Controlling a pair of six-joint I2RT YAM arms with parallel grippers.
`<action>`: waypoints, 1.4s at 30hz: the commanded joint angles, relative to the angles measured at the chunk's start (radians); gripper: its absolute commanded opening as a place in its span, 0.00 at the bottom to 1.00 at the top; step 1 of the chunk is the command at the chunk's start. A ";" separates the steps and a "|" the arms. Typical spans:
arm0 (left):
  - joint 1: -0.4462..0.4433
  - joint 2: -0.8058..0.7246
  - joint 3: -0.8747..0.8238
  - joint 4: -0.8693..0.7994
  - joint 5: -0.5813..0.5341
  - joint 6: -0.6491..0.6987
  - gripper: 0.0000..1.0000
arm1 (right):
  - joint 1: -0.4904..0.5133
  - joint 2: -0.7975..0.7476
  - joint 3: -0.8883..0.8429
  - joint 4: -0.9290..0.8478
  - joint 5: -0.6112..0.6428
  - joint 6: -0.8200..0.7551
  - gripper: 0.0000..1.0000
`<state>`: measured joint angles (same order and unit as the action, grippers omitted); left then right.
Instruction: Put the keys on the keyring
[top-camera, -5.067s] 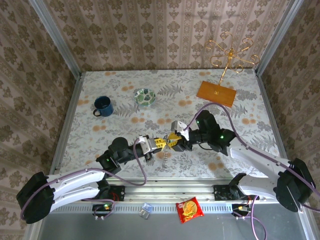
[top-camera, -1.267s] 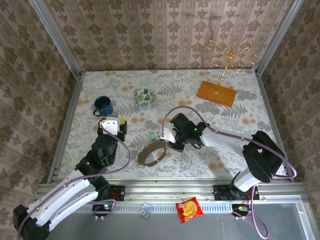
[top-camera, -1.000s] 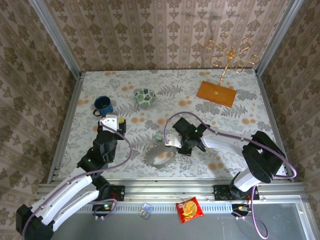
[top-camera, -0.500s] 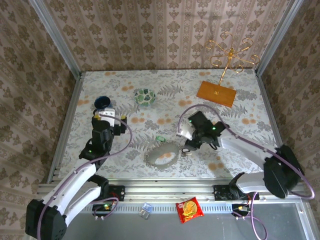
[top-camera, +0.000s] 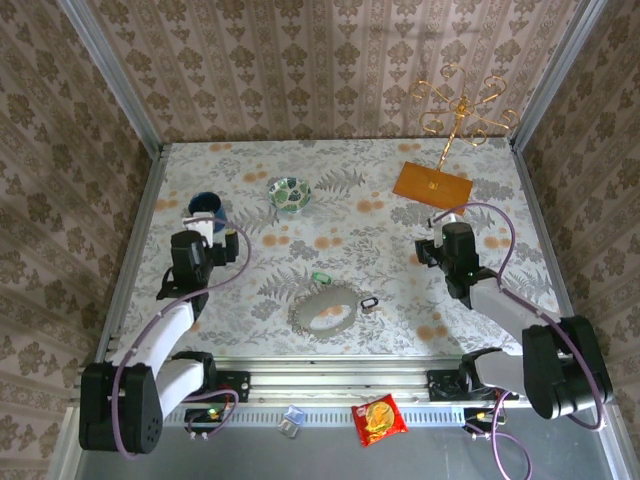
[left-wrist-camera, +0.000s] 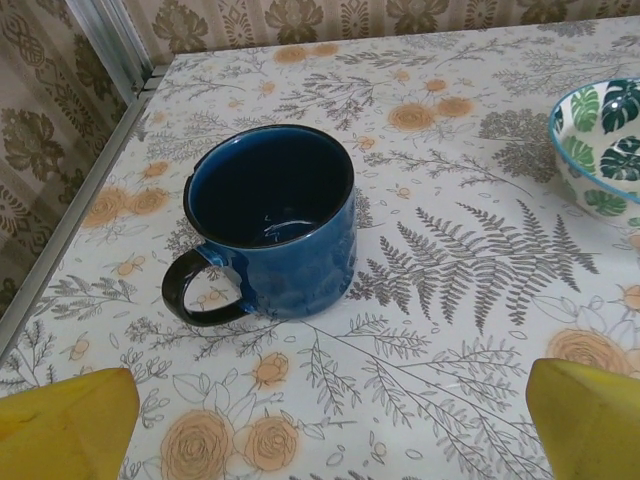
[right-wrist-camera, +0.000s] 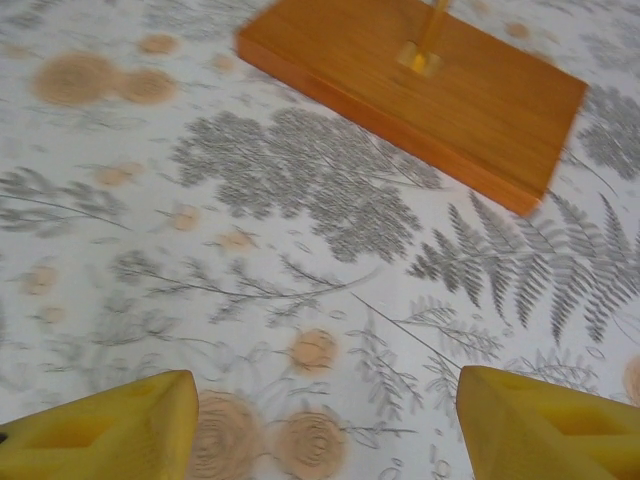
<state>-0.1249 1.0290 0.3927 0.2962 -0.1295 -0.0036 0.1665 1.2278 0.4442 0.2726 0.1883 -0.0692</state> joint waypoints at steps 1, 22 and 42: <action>0.017 0.075 -0.042 0.206 0.022 0.048 1.00 | -0.013 0.068 -0.050 0.361 0.039 0.007 0.70; 0.065 0.540 -0.067 0.769 -0.005 0.087 1.00 | -0.127 0.301 -0.040 0.582 -0.096 0.086 1.00; 0.087 0.533 -0.008 0.643 0.018 0.063 1.00 | -0.136 0.302 -0.034 0.576 -0.108 0.091 1.00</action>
